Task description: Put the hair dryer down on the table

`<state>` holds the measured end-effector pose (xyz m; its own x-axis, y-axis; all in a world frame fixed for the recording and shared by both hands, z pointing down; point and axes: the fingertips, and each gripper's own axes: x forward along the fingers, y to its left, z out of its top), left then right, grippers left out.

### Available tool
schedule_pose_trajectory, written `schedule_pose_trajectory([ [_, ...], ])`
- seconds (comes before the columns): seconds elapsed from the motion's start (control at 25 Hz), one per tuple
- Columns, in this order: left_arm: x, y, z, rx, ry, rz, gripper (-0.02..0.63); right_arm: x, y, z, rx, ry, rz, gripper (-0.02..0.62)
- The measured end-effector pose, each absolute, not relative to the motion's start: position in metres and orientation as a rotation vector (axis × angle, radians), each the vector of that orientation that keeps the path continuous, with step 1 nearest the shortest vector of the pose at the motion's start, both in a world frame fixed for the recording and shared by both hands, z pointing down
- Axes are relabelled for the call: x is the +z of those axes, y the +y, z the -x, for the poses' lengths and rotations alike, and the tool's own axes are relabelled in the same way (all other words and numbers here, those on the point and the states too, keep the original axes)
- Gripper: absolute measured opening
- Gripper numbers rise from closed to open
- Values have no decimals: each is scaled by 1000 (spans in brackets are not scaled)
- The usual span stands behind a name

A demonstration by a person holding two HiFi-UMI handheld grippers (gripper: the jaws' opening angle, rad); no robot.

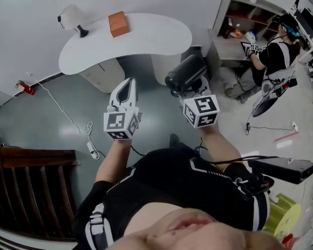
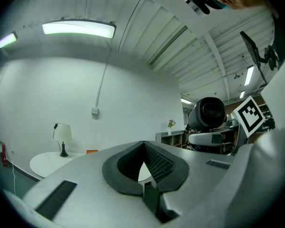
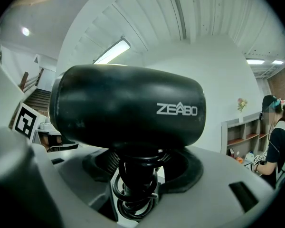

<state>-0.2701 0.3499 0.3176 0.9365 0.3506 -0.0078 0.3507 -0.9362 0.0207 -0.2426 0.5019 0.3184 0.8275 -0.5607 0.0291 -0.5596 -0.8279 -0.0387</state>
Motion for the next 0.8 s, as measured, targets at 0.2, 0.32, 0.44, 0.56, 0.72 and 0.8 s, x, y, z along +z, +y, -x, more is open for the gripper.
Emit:
schedule_pose_trajectory([
  [0.2, 318, 364, 229, 18, 508, -3079, 31, 318, 520, 199, -59, 940, 2953, 267],
  [0.32, 321, 372, 209, 47, 472, -3094, 31, 319, 533, 175, -56, 955, 2942, 267],
  [0.44, 327, 384, 193, 80, 446, -3097, 31, 320, 546, 156, -61, 973, 2931, 267],
  [0.56, 327, 396, 175, 83, 451, -3098, 31, 320, 556, 138, -55, 974, 2919, 267],
  [0.72, 326, 407, 166, 84, 485, -3112, 31, 324, 562, 127, -58, 979, 2900, 267],
  [0.8, 325, 409, 160, 78, 497, -3115, 31, 325, 563, 123, -55, 980, 2897, 267],
])
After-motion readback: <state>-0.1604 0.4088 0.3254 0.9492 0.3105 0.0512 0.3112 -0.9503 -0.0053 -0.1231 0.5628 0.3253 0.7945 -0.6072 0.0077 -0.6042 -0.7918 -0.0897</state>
